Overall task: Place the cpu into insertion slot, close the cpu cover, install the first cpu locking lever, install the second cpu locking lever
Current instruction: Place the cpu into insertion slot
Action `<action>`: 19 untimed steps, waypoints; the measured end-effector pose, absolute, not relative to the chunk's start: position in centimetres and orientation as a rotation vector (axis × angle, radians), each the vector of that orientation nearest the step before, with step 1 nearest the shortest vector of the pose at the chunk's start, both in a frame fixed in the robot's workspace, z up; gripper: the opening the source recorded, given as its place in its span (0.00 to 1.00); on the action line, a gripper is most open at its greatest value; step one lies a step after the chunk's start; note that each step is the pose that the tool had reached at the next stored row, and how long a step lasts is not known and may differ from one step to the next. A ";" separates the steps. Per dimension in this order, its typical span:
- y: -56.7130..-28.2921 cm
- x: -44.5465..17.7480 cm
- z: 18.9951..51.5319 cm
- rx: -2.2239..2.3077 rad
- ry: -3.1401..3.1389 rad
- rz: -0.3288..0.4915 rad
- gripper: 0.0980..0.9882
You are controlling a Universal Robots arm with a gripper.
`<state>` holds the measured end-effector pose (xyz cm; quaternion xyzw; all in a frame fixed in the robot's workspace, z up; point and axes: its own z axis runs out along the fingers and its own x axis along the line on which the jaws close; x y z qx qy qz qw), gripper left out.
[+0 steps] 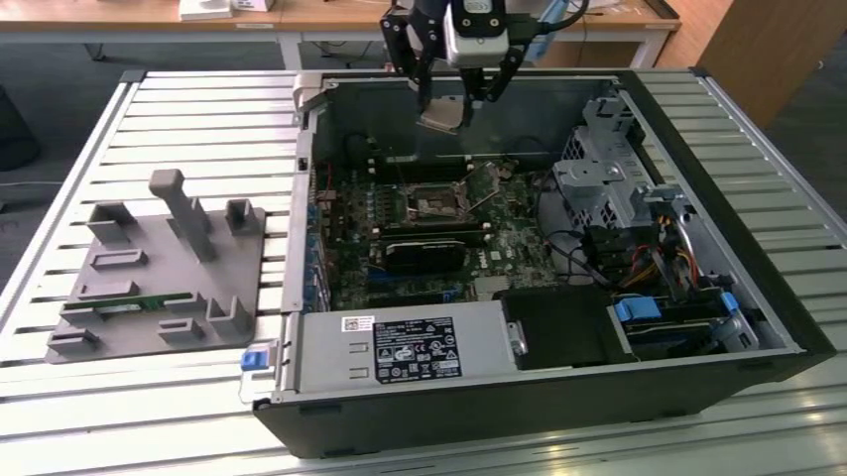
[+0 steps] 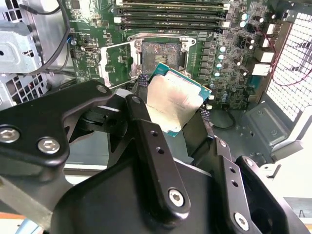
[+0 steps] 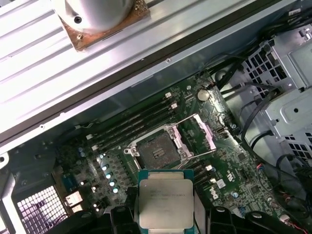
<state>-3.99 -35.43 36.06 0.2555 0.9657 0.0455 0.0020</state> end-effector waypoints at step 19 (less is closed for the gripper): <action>-35.4 -4.0 35.9 1.046 2.946 0.139 0.49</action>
